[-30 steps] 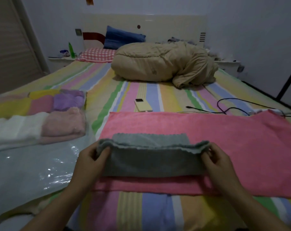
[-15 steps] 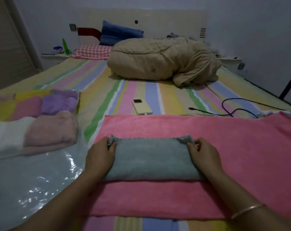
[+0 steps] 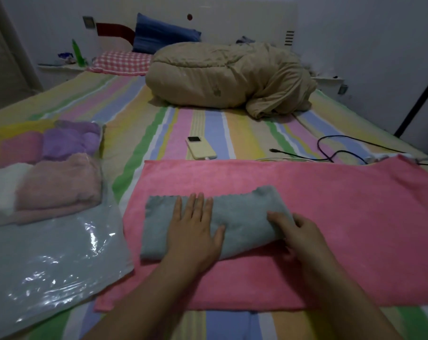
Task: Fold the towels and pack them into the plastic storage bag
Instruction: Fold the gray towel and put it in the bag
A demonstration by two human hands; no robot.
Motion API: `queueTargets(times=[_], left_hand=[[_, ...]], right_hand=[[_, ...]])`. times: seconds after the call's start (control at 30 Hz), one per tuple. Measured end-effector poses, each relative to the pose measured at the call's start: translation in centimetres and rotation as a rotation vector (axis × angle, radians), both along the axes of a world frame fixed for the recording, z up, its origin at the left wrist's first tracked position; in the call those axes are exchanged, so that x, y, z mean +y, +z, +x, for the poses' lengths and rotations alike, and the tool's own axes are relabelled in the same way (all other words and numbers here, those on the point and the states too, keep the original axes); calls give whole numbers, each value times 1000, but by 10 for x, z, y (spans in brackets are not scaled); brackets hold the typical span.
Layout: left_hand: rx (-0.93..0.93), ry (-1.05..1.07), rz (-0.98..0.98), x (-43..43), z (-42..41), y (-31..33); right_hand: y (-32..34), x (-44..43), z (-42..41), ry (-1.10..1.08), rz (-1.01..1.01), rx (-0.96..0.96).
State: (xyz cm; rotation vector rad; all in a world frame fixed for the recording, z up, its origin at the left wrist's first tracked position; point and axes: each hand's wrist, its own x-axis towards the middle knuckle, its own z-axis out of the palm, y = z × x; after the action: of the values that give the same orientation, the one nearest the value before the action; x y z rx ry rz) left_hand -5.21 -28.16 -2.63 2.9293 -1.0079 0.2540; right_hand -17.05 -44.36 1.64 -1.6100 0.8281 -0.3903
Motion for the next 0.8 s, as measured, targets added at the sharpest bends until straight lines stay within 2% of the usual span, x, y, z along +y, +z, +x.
queueTargets(times=[0.07, 0.13, 0.17, 0.2, 0.27, 0.3, 0.37, 0.5, 0.57, 0.63, 0.67, 0.73, 0.8], left_hand=[[12, 3, -44, 2, 2, -4], [59, -65, -147, 6, 2, -3], [116, -106, -279, 9, 2, 1], [198, -104, -491, 15, 0, 10], [293, 15, -911, 34, 4, 22], [313, 107, -1032, 47, 10, 24], [442, 300, -1114, 72, 23, 25], [899, 518, -1403, 92, 36, 32], [937, 536, -1399, 94, 36, 35], [817, 497, -1301, 98, 35, 31], [706, 472, -1177, 100, 36, 27], [580, 448, -919, 100, 36, 27], [588, 453, -786, 97, 38, 32]], right_hand=[[-4, 23, 7, -43, 200, -221], [-8, 44, 19, -117, 148, -333], [-7, 54, 25, -144, 61, -360], [-5, 64, 32, -151, -49, -372], [1, 86, 42, -100, -298, -381], [4, 99, 45, -33, -410, -381], [1, 124, 52, 171, -602, -361], [-25, 151, 64, 501, -973, -218], [-32, 152, 66, 546, -1046, -194], [-32, 151, 64, 596, -1064, -169], [-31, 149, 63, 641, -1065, -169], [-22, 145, 59, 727, -954, -181], [-15, 137, 56, 581, -808, -244]])
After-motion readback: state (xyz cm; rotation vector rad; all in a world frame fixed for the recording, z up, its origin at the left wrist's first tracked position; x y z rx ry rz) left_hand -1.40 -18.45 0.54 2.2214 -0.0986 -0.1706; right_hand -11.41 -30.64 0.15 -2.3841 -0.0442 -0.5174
